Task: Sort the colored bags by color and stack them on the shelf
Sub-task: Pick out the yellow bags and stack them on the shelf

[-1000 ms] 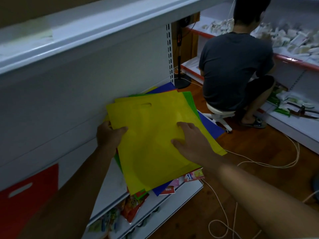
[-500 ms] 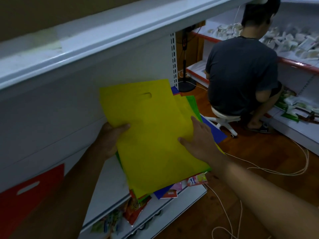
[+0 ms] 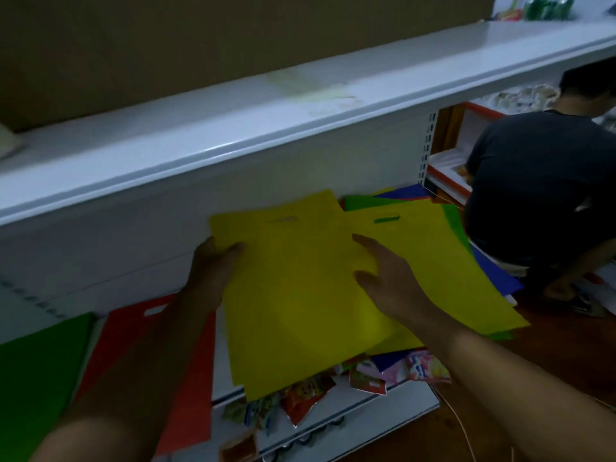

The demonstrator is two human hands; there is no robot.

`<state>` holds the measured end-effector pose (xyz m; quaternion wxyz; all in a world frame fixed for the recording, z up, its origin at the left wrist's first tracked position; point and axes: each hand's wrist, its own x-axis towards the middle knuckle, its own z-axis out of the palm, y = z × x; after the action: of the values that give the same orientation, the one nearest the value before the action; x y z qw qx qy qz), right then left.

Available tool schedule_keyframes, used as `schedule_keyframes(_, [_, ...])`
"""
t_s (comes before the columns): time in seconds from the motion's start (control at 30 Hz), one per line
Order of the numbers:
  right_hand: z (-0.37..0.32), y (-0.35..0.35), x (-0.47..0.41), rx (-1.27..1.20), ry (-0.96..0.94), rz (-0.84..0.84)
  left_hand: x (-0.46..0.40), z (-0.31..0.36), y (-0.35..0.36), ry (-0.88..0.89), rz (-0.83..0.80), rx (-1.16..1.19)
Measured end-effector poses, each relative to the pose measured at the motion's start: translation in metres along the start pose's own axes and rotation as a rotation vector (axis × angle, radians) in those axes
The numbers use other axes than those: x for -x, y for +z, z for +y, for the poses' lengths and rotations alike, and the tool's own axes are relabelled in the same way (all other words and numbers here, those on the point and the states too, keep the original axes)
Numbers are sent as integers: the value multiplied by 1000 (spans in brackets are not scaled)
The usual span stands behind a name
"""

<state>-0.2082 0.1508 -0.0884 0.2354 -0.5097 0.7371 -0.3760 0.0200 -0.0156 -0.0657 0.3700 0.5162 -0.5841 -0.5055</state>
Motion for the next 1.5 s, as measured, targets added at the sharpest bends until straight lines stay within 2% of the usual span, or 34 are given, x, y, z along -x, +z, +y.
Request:
schedule_keyframes(0.13, [-55, 53, 10, 88, -23, -52, 8, -13, -85, 115, 114, -155])
schedule_keyframes(0.33, [-145, 156, 35, 142, -96, -62, 24, -35, -223, 201, 109, -285])
schedule_keyframes(0.53, [-223, 241, 53, 118, -178, -100, 52, -47, -342, 132, 218, -292])
schedule_keyframes(0.7, [-280, 302, 67, 118, -285, -208, 93, -51, -429, 37, 305, -300])
schedule_keyframes(0.97, [-359, 401, 88, 111, -464, -459, 179, -77, -547, -75, 619, -214])
schedule_keyframes(1.1, [-401, 451, 106, 74, -539, -518, 209, -90, -607, -110, 786, -295])
schedule_keyframes(1.37, [-487, 566, 156, 68, -634, -572, 261, -134, -737, -172, 940, -344])
schedule_keyframes(1.5, [-531, 633, 180, 86, -653, -590, 272, -160, -816, -174, 927, -303])
